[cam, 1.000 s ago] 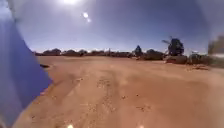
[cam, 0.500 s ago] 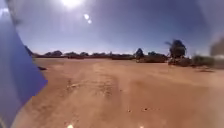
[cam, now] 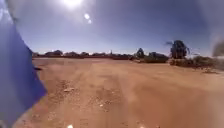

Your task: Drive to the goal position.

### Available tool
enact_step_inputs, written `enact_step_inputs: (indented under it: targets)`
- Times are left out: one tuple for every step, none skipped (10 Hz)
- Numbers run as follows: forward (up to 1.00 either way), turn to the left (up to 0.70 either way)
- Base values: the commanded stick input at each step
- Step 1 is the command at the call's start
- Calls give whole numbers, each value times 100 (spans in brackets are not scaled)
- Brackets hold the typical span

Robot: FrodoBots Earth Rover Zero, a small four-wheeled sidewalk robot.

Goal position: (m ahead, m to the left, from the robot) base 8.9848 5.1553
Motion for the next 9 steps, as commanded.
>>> enact_step_inputs:
  targets:
    - [70, 0]
    - [70, 0]
    - [70, 0]
    - [70, 0]
    - [70, -4]
    - [70, -22]
    - [70, -35]
    - [70, -35]
    - [70, 0]
